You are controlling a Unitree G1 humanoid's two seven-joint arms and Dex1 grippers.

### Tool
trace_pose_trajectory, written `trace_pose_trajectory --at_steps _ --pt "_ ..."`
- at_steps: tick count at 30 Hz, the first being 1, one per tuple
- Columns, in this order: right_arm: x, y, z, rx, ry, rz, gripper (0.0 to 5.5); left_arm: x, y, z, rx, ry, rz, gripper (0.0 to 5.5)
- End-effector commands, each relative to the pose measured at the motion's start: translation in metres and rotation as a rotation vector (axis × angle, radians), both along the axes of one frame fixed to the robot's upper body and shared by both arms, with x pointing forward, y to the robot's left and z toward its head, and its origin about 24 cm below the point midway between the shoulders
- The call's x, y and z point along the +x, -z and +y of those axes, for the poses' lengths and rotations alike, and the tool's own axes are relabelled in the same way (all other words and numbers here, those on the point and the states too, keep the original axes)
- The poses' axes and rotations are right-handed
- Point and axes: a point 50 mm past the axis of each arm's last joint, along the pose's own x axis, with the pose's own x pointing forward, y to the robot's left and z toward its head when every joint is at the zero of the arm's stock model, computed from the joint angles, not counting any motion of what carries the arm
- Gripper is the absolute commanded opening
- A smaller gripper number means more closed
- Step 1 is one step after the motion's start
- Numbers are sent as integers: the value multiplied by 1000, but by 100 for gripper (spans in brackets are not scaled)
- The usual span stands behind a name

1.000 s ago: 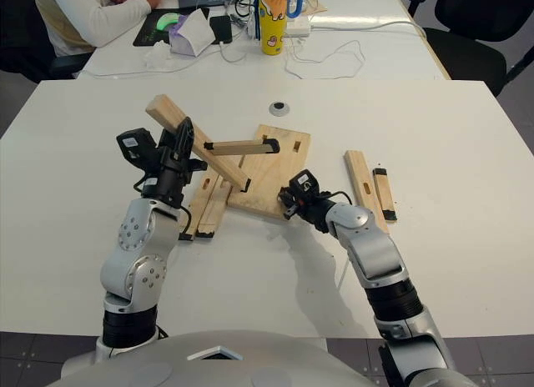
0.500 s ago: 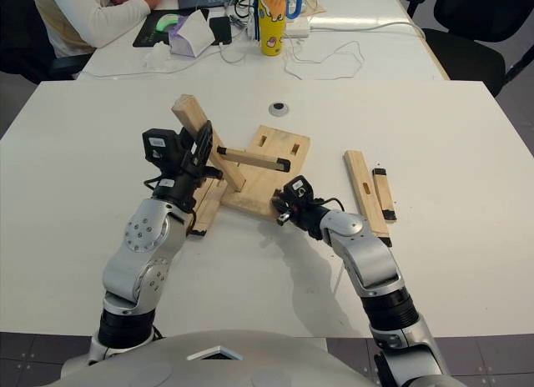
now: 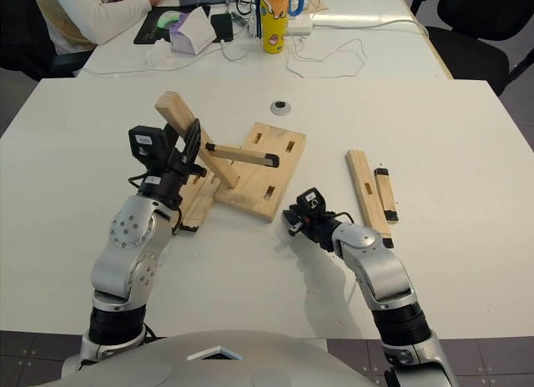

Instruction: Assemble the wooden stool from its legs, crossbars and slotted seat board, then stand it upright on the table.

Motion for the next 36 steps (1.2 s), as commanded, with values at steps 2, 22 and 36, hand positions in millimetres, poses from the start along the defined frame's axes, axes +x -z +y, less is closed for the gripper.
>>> trace_pose_trajectory --at_steps 2,22,36 --pt "-6 12 -2 -34 11 52 98 4 -15 3 31 4 -64 163" --pt "17 -16 -12 -33 179 -238 98 11 -108 14 -4 -24 -386 163" --pt "66 -58 -64 -179 429 -469 98 22 -50 86 -61 -295 -111 163"
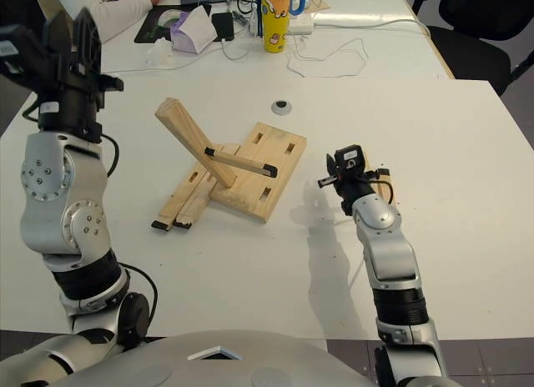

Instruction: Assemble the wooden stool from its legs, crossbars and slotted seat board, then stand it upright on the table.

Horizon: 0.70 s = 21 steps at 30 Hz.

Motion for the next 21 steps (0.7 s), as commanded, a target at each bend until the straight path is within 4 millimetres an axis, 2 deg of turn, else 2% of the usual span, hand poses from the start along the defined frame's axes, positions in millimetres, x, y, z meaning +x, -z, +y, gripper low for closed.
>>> trace_pose_trajectory --at_steps 1,5,8,11,13,17,21 --pt "19 -14 -24 -43 31 -11 98 -4 42 19 -13 -33 187 163" --pt "32 -22 -25 -42 5 -29 98 -17 88 18 4 49 408 163" --pt "41 -28 -17 -26 -44 -47 98 -36 115 13 59 170 550 163" --pt "44 -30 -5 3 -69 -70 98 -52 141 19 149 242 706 163" --pt "44 -29 -2 23 -75 -77 98 -52 151 22 180 260 759 163" --pt "47 -22 6 45 -93 -68 98 -51 164 9 264 416 821 163" --pt "50 -20 4 43 -89 -65 98 -50 166 0 279 472 800 163"
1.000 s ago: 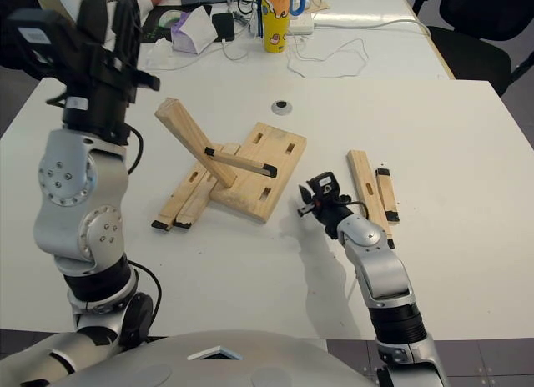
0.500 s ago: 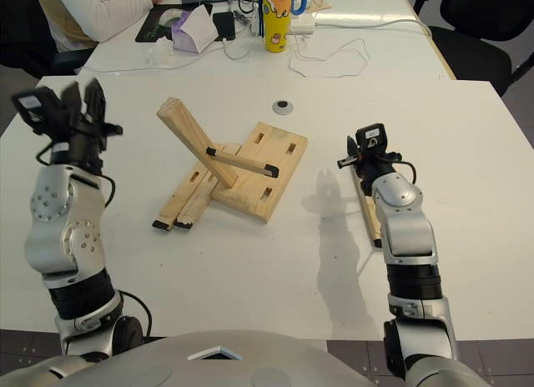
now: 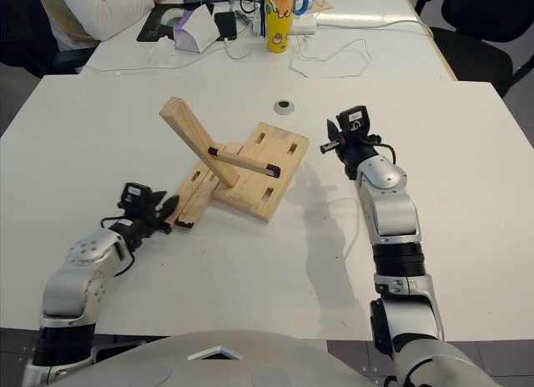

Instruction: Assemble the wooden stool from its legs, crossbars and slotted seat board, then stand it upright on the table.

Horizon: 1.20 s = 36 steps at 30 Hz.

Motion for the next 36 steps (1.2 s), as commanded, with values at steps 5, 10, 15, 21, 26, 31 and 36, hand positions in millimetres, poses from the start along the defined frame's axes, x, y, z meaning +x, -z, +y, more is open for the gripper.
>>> trace_pose_trajectory --at_steps 5,10,15,21,26,31,36 --pt "-3 10 2 -16 -21 13 98 3 11 -11 65 120 34 183" --pt "-4 12 7 -4 -20 1 98 8 16 -3 119 119 45 209" --pt "-10 15 3 1 6 2 98 15 6 3 99 94 3 279" --pt "-17 22 2 10 38 15 98 13 15 19 110 84 103 293" --pt "-19 23 2 18 48 16 98 9 25 36 125 41 186 293" --pt "-19 23 3 20 51 16 98 13 22 42 149 31 166 293" --pt "-19 23 3 21 52 14 98 16 18 37 138 50 145 277"
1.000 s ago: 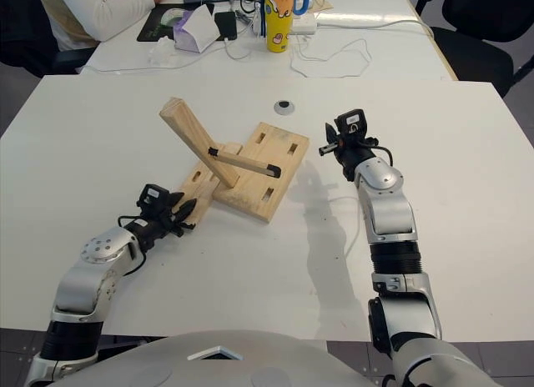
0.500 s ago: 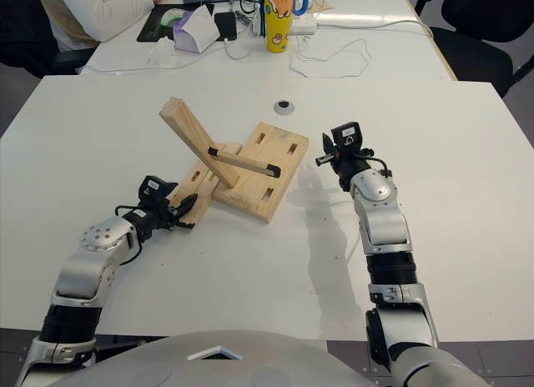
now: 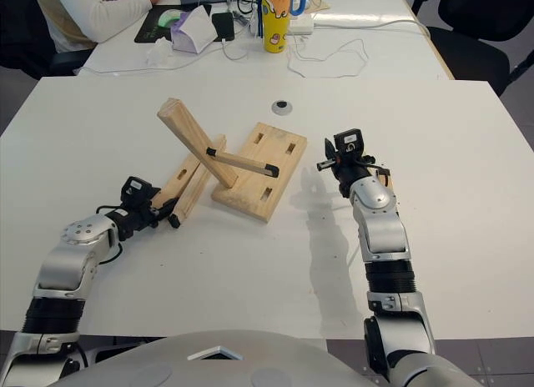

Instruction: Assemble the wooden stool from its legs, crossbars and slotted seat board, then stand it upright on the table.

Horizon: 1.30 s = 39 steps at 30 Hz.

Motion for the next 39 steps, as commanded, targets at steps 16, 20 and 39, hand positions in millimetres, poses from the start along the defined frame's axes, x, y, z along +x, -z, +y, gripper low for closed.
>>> trace_pose_trajectory --at_steps 16,20,39 --pt "4 -8 1 6 13 -33 98 10 -10 1 21 -59 -78 204" --pt "6 -10 0 7 19 -39 98 12 -19 -7 3 -34 -105 204" --pt "10 -13 -2 2 28 -48 98 4 -18 -20 98 71 -45 204"
